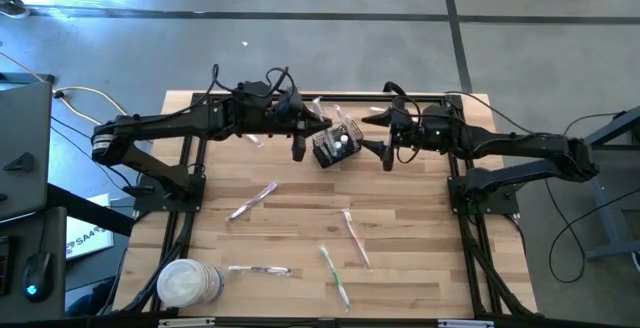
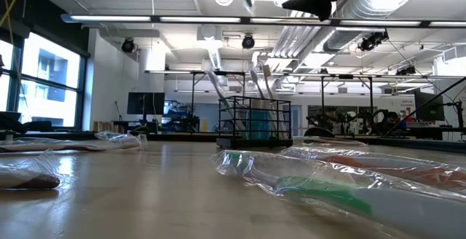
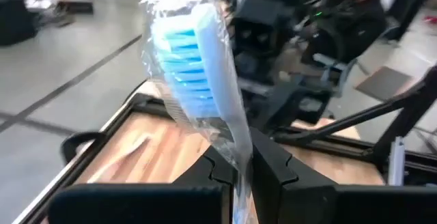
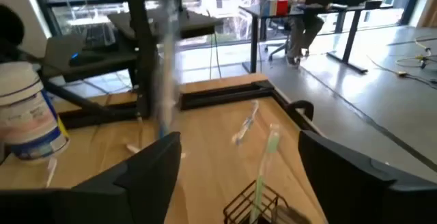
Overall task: Pick & Place toothbrushing station
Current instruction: Put the right blue toothbrush into the mesh organizer
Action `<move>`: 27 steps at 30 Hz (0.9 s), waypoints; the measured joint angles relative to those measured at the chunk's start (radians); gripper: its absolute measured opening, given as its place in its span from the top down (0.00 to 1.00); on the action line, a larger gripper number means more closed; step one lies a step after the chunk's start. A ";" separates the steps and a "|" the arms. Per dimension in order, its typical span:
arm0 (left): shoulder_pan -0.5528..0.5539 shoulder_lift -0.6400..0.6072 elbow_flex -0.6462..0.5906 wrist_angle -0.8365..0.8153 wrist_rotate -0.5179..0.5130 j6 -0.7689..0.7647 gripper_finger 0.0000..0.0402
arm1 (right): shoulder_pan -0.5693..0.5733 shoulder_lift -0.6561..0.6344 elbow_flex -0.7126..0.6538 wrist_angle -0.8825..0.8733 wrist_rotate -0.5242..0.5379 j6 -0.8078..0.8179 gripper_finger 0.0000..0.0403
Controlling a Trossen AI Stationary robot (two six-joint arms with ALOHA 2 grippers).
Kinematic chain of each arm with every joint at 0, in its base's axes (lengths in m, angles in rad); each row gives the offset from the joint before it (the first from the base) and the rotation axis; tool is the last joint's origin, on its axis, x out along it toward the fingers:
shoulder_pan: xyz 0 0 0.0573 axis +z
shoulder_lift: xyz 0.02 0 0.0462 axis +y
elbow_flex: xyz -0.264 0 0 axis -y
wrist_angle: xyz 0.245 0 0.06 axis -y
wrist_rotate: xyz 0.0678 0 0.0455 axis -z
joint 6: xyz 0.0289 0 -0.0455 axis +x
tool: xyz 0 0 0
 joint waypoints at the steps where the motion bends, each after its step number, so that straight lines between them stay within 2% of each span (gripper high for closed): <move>1: 0.000 -0.005 0.000 -0.027 -0.013 -0.006 0.96 | 0.000 -0.008 0.000 -0.014 0.000 0.001 0.27; 5: 0.000 -0.002 0.000 -0.082 -0.039 -0.036 0.96 | 0.000 -0.019 0.000 -0.034 0.001 0.002 0.25; 13: 0.000 0.078 -0.002 -0.193 -0.113 -0.004 0.96 | 0.002 -0.019 0.000 -0.037 -0.010 0.012 0.25; 20: 0.001 0.118 -0.007 -0.159 -0.131 0.062 0.96 | 0.002 -0.019 0.000 -0.037 -0.125 0.057 0.25; 23: 0.003 0.117 -0.063 -0.102 -0.169 0.062 0.96 | 0.002 -0.018 0.000 -0.038 -0.185 0.081 0.25; 27: 0.032 0.094 -0.166 0.047 -0.120 0.040 0.96 | 0.002 -0.018 0.000 -0.049 -0.248 0.089 0.25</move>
